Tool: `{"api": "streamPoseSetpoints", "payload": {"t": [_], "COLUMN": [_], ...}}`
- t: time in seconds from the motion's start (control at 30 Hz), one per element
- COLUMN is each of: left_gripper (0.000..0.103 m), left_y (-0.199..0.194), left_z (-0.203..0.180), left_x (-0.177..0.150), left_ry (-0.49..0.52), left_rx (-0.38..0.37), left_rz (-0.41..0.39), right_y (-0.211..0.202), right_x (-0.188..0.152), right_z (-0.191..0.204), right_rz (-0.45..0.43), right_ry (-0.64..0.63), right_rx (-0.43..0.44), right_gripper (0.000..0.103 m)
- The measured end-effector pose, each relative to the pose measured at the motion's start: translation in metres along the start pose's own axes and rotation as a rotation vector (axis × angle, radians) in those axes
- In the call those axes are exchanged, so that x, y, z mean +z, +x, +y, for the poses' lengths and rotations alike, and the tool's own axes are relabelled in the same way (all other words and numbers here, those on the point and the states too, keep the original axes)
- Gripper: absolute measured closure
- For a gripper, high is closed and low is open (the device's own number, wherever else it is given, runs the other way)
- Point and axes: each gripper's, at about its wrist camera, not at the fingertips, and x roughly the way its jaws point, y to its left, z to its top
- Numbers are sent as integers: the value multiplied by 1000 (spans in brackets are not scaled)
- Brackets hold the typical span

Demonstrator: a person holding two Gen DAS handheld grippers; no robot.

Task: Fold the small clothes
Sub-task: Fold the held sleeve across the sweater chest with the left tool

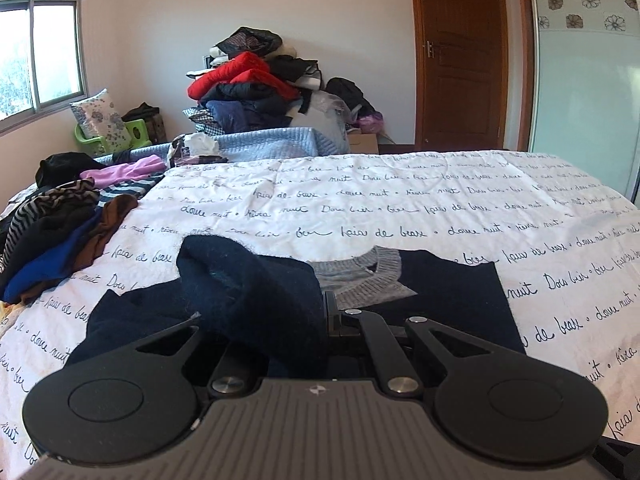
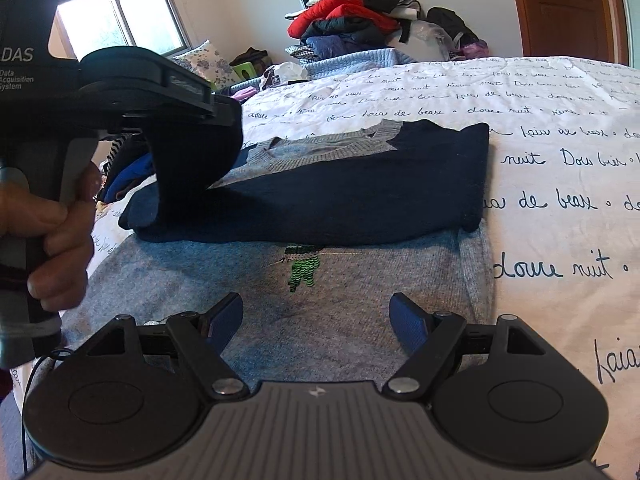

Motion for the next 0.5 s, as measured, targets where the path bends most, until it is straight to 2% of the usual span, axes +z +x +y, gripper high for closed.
{"api": "streamPoseSetpoints", "payload": {"t": [0.5], "left_gripper": [95], "left_y": [25], "left_z": [-32], "left_x": [4], "left_ry": [-8], "left_rx": [-43], "left_rz": [37], "right_y": [-7], "right_x": [-3], "right_z": [-15], "right_rz": [-4], "right_ry": [23], "right_rx": [-17], "right_gripper": [22]}}
